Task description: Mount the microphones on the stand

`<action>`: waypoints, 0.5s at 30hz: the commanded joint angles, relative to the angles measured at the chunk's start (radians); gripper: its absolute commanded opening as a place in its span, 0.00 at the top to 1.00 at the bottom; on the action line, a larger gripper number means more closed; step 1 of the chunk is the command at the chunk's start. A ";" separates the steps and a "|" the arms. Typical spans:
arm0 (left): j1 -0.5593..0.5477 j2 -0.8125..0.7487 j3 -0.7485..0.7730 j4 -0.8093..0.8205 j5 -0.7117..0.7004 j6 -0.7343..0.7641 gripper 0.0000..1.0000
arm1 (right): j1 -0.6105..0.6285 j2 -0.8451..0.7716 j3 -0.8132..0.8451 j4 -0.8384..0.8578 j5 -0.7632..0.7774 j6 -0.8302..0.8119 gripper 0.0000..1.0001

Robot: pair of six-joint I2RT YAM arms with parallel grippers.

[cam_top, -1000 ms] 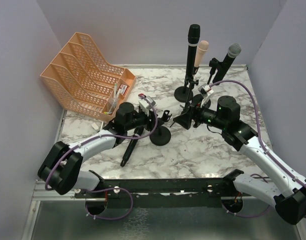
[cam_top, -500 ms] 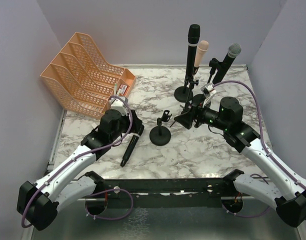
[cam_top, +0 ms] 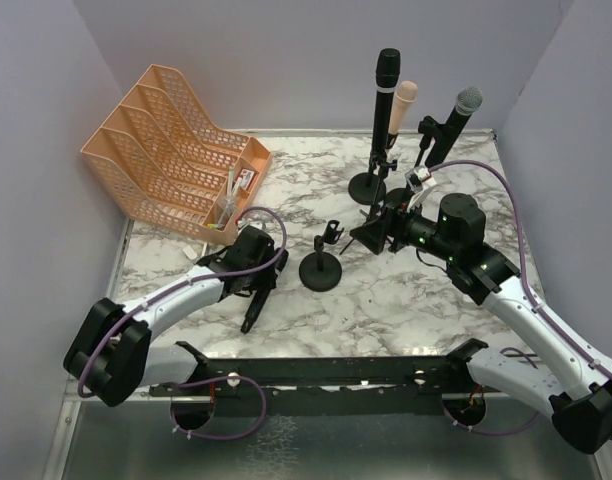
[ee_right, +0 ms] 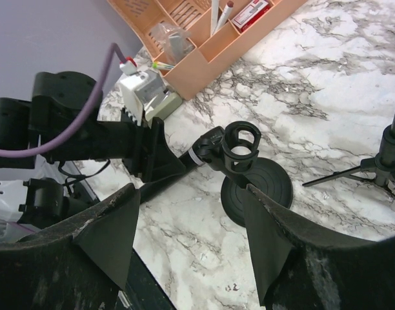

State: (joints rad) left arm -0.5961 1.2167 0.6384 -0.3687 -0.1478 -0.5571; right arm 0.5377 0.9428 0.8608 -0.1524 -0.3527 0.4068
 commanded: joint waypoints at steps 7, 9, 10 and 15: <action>-0.003 0.131 -0.010 0.026 0.049 0.021 0.54 | 0.007 0.017 -0.024 -0.003 0.032 0.013 0.32; -0.004 0.153 -0.005 0.030 0.051 0.024 0.55 | 0.007 0.017 -0.027 -0.005 0.032 0.014 0.32; -0.004 0.163 -0.001 0.031 0.050 0.027 0.56 | 0.007 0.016 -0.028 -0.006 0.033 0.014 0.32; -0.013 0.183 0.037 0.034 0.063 0.072 0.60 | 0.007 0.008 -0.028 -0.011 0.036 0.012 0.32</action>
State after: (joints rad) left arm -0.6018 1.3636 0.6552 -0.3332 -0.1104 -0.5259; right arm 0.5377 0.9554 0.8474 -0.1585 -0.3412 0.4156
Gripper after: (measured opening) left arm 0.450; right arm 0.682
